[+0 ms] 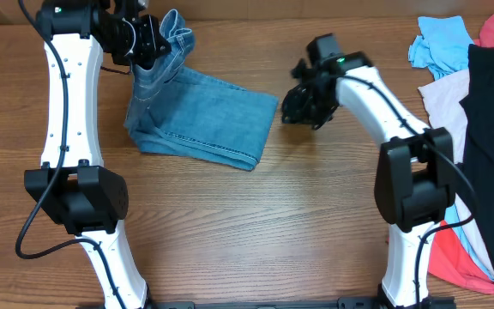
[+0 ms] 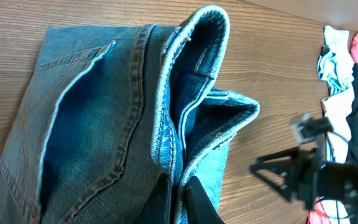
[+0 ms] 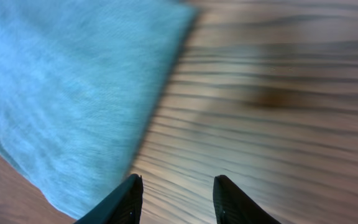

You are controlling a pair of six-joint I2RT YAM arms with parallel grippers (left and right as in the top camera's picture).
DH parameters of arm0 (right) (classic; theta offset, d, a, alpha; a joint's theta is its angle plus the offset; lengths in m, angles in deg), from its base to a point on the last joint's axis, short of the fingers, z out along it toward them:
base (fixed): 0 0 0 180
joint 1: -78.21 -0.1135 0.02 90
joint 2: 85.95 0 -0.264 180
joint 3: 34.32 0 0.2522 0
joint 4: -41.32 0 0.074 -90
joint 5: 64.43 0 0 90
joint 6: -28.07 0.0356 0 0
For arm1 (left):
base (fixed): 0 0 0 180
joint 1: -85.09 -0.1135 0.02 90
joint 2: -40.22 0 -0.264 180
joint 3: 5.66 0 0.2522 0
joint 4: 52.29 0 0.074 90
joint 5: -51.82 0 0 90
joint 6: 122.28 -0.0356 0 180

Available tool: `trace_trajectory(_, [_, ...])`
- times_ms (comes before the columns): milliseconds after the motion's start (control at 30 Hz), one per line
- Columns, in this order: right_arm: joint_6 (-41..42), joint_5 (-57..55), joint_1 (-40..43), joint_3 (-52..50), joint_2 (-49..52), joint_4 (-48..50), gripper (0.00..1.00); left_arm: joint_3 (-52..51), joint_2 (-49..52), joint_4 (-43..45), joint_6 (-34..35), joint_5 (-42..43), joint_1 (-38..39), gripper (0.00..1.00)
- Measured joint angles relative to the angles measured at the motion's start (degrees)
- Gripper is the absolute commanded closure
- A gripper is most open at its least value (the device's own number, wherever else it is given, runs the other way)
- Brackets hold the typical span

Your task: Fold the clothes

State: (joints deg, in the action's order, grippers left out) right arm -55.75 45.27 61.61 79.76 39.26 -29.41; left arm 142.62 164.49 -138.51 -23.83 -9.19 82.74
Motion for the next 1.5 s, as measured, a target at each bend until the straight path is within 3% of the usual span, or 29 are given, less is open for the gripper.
trace_trajectory(333, [-0.2, 1.0, -7.5, -2.2, 2.6, 8.3, 0.63, 0.0, 0.0, -0.5, 0.2, -0.2, 0.0, 0.96])
trace_trajectory(1000, [0.2, 1.3, -7.8, -2.1, 4.8, 9.6, 0.63, 0.0, -0.7, 0.7, 4.6, 9.1, 2.2, 0.96])
trace_trajectory(1500, [0.2, 1.3, -7.8, -2.0, 4.8, 9.0, 0.63, -1.0, -0.7, 0.3, 14.5, -10.1, 16.7, 0.96])
